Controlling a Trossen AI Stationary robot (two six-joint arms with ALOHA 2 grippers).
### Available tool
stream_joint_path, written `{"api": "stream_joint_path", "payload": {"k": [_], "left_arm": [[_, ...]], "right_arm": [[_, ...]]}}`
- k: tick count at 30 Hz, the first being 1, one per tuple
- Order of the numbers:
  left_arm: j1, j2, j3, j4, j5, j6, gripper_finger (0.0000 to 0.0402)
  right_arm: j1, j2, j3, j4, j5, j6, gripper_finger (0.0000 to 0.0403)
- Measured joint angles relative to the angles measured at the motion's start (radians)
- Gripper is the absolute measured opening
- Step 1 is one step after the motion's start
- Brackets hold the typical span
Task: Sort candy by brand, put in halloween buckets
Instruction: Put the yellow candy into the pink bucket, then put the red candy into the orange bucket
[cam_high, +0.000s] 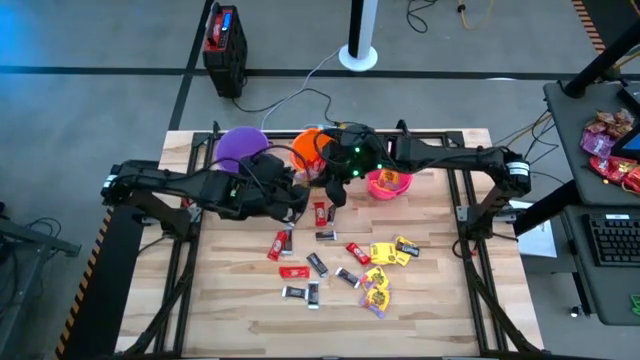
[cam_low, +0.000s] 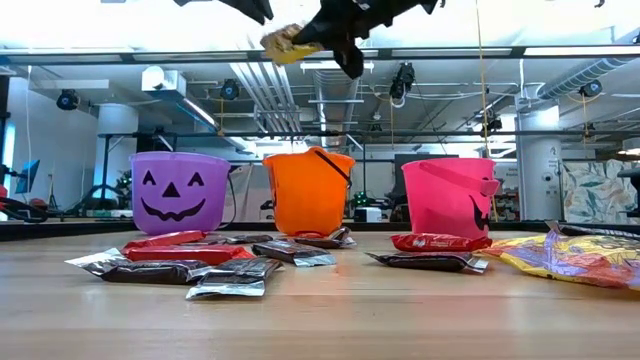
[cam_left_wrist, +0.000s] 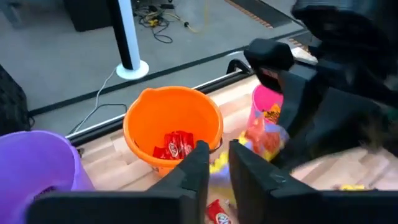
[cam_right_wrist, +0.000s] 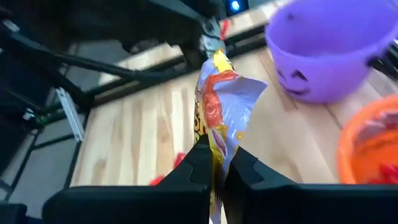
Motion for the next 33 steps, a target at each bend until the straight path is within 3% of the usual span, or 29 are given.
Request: {"api": "stream_joint_path", "payload": {"k": [3,7,10,13,21,33], "left_arm": [[-0.001,-0.016,0.0,-0.044,0.017,0.015,0.0088],[-0.001,-0.052,-0.001,-0.144,0.084,0.003,0.012],[-0.001,-0.067,-0.001,-0.214,0.103,-0.036,0.0128],[-0.001,-0.077,-0.002,-0.245,0.102,-0.045,0.0128],[0.0,-0.077,-0.002,-0.265,0.076,-0.037,0.012],[0.0,-0.076,-0.002,-0.355,0.082,-0.04,0.0107]], "right_arm": [[-0.04,0.0,0.063,-0.198,0.016,-0.024,0.0009],[-0.133,-0.001,0.162,-0.64,0.207,-0.078,0.0009],[-0.216,-0.001,0.198,-0.899,0.339,-0.054,0.0009],[-0.29,-0.002,0.203,-1.033,0.355,0.046,0.0009],[-0.342,-0.001,0.112,-1.046,0.351,0.147,0.0025],[-0.338,-0.009,0.087,-1.033,0.302,0.127,0.014]]}}
